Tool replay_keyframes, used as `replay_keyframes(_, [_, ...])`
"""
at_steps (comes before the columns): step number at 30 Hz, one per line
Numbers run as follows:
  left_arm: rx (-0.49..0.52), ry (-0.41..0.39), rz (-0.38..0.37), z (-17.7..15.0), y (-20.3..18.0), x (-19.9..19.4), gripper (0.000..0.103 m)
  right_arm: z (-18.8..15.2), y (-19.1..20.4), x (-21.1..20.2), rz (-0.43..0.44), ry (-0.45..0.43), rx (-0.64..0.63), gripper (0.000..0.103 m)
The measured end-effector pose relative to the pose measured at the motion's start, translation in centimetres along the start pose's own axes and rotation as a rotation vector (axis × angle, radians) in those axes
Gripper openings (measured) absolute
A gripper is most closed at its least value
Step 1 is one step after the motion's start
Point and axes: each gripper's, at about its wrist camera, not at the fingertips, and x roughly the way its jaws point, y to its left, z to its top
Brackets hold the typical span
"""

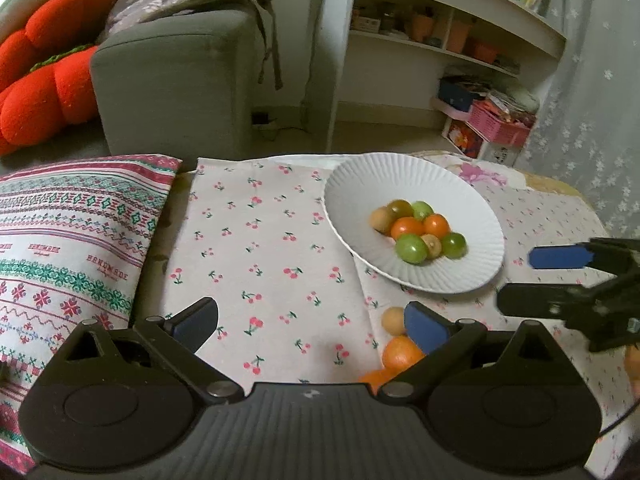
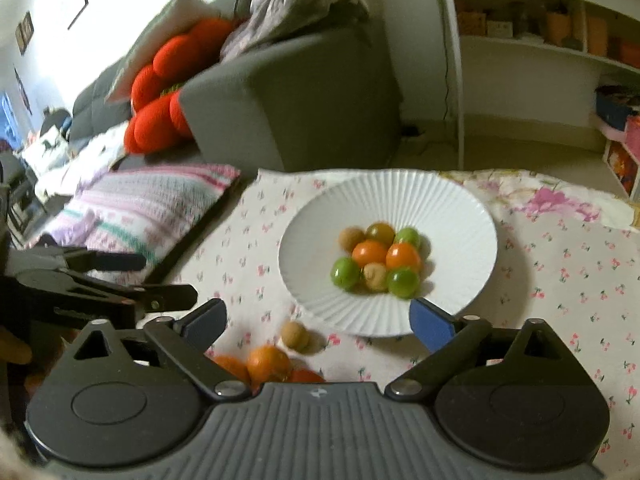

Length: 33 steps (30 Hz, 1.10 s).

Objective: Organize fruits
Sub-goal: 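Move both open grippers back to the fruit pile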

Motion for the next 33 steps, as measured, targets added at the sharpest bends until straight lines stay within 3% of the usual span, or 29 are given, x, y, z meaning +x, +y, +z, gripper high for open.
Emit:
replay_keyframes(9, [0.108, 0.052, -0.016, -2.3, -0.9, 0.6, 0.098, -1.3, 0.6, 0.7, 0.005, 0.080, -0.021, 0.075])
replay_keyframes(11, [0.051, 0.078, -0.065, -2.7, 0.1, 0.8, 0.098, -1.6, 0.8, 1.1, 0.005, 0.098, -0.028, 0.073])
replay_keyframes(13, [-0.082, 0.120, -0.137, -2.9, 2.1, 1.1, 0.093, -1.8, 0.9, 1.6, -0.002, 0.120, -0.031, 0.073])
replay_keyframes(17, [-0.226, 0.153, -0.103, -3.2, 4.8, 1.8, 0.081, -2.2, 1.2, 2.7, -0.017, 0.161, -0.041, 0.069])
replay_keyframes(24, [-0.172, 0.173, -0.097, -3.7, 3.4, 2.1, 0.075, -2.8, 1.7, 3.8, -0.027, 0.198, -0.059, 0.064])
replay_keyframes(31, [-0.227, 0.197, -0.081, -3.9, 4.3, 3.2, 0.073, -2.7, 1.7, 4.0, -0.030, 0.197, -0.056, 0.063])
replay_keyframes(33, [-0.233, 0.199, -0.074, -4.0, 4.3, 3.3, 0.068, -2.8, 1.8, 4.1, -0.029, 0.195, -0.057, 0.062])
